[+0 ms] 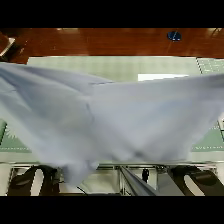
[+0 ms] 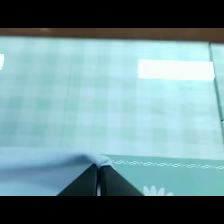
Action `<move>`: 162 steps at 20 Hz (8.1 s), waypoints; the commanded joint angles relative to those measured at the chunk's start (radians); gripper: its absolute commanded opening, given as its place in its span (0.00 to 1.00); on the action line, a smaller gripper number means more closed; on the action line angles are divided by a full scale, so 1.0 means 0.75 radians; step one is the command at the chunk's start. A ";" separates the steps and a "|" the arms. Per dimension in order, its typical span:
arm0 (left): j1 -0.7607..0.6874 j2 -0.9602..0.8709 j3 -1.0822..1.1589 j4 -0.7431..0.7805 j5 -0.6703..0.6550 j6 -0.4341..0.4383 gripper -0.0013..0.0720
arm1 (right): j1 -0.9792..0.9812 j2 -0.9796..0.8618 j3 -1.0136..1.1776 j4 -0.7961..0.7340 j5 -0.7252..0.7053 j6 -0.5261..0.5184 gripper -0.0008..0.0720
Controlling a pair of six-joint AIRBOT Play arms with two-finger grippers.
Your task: Fold the shirts.
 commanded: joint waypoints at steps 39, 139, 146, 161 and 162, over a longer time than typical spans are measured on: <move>-0.041 -1.140 -0.702 -0.483 0.050 0.259 0.03 | -0.752 -0.574 -1.082 0.568 -0.482 -0.227 0.57; -0.185 -1.518 0.266 0.399 -0.511 -0.091 0.71 | -0.386 -1.412 0.053 0.367 -0.024 -0.183 0.57; 0.035 -1.117 -0.123 0.417 -0.428 -0.060 0.71 | -0.579 -0.893 -0.378 0.352 -0.211 -0.209 0.57; 0.191 -0.873 -0.810 0.230 -0.309 0.003 0.71 | -0.599 -0.308 -1.268 0.931 -0.378 -0.440 0.57; 0.161 -0.874 -0.824 0.173 -0.304 0.045 0.71 | -0.599 -0.308 -1.268 0.935 -0.383 -0.439 0.57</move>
